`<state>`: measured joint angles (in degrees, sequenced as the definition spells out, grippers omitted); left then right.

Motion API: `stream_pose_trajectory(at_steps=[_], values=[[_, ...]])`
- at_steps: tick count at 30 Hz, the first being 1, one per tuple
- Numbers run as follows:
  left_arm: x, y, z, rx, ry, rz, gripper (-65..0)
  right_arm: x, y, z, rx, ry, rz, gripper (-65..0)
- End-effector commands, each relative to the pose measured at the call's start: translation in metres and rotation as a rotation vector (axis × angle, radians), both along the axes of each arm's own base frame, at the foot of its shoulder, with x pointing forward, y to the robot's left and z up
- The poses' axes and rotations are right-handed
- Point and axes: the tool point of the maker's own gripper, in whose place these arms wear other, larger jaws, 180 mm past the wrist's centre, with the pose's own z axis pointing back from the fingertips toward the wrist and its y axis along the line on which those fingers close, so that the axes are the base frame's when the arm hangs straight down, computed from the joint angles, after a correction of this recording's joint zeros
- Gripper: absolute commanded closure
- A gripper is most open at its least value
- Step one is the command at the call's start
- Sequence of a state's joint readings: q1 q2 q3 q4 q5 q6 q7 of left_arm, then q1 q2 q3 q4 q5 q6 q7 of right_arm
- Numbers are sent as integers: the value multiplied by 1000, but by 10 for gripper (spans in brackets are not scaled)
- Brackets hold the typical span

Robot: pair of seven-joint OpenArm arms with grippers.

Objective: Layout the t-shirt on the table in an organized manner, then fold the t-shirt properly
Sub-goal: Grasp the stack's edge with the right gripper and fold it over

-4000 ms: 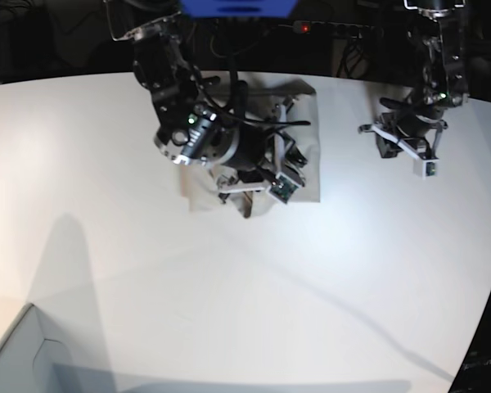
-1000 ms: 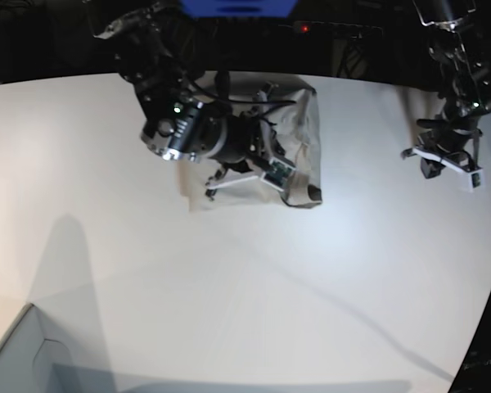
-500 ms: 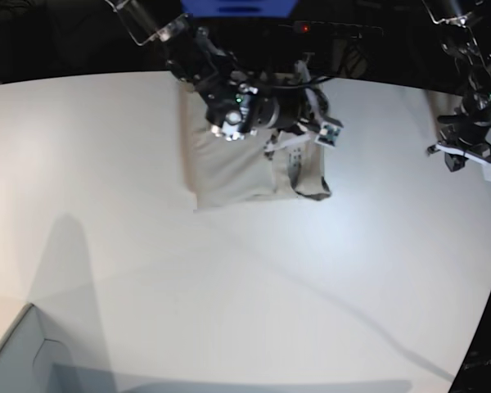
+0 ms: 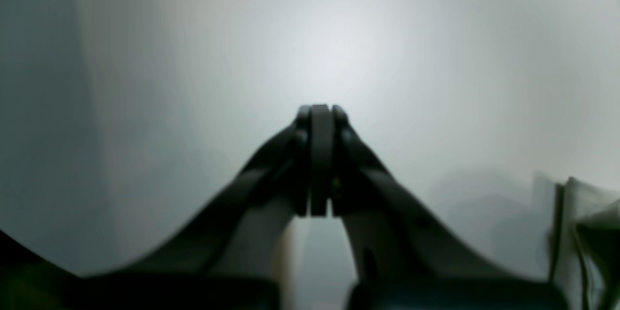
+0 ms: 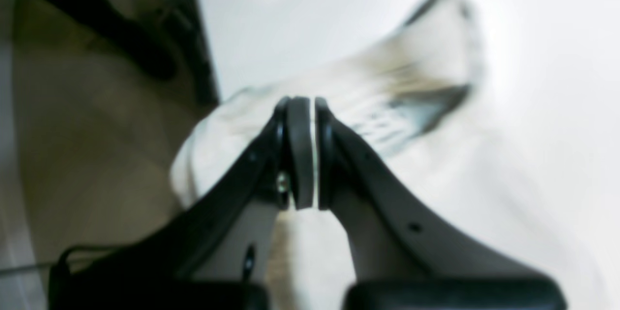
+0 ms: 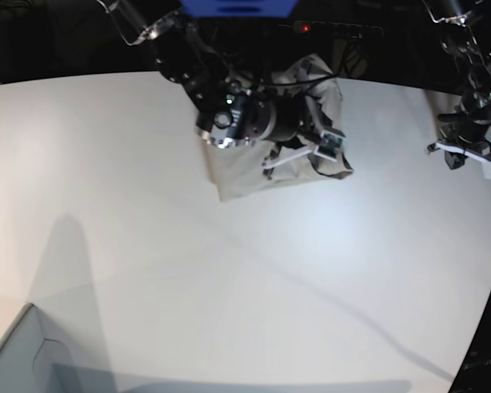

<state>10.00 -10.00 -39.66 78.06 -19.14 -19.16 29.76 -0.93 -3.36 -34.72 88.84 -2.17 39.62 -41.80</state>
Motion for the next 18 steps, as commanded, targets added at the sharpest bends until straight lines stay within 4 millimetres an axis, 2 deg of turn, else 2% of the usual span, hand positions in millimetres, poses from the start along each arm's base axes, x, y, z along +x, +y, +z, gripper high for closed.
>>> stream_pose_trajectory(at_steps=[1,4,7,13,18], values=[[2,7,12,24,-35,-3,0,10,6,17,63,-26,-19,0],[-7,7,7,24,-15,-3,0,23,-3,17,67,-27,-66,0],[-18,5,0,21,11,-3,0,36,2,24,90,-42,-76,0],[-30,3,-9,13,40,-1,0,51,17,5,97,9,-65,0],[-31,3,-10,12,43,0,0,56,25,-11,103,57,-60,0]])
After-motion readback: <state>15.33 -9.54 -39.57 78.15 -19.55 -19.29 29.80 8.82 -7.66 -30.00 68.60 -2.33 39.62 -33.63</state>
